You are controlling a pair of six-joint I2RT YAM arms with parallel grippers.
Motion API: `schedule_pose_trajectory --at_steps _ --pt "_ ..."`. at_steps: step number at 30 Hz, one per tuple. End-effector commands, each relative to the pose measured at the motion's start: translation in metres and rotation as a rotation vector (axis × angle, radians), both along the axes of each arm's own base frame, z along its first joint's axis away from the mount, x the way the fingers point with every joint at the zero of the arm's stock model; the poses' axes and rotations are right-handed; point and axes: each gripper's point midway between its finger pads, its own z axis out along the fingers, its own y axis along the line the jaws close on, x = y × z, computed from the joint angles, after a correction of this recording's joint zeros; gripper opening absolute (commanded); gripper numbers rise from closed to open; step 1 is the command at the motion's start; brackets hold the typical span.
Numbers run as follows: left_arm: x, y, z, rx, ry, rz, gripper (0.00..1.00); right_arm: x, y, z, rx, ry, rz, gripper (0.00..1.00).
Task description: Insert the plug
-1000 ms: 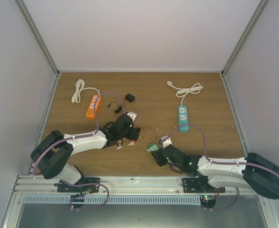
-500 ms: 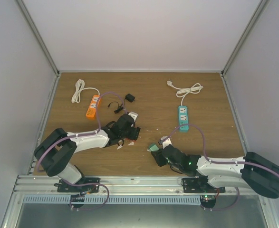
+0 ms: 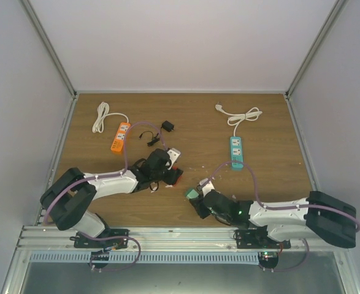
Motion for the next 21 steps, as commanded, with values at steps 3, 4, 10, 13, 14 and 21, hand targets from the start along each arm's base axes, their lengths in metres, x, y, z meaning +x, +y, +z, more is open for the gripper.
schedule_pose_trajectory --at_steps 3,4,10,13,14,21 --pt "-0.011 -0.024 0.020 -0.115 -0.046 -0.167 0.53 0.001 0.031 0.026 -0.015 -0.163 0.055 0.09" --pt "-0.012 -0.026 0.019 -0.118 -0.040 -0.180 0.52 0.000 0.033 0.025 -0.018 -0.168 0.063 0.09" --pt "-0.014 -0.028 0.014 -0.112 -0.023 -0.197 0.50 0.002 0.040 0.025 -0.022 -0.194 0.080 0.08" --pt "-0.012 -0.026 0.010 -0.095 -0.022 -0.184 0.49 0.004 0.037 0.025 -0.033 -0.207 0.063 0.07" --pt "-0.013 -0.027 0.009 -0.091 -0.022 -0.187 0.49 0.006 0.035 0.025 -0.036 -0.211 0.053 0.06" --pt "-0.018 -0.032 0.006 -0.074 -0.024 -0.212 0.47 0.011 0.025 0.022 -0.063 -0.225 0.007 0.05"
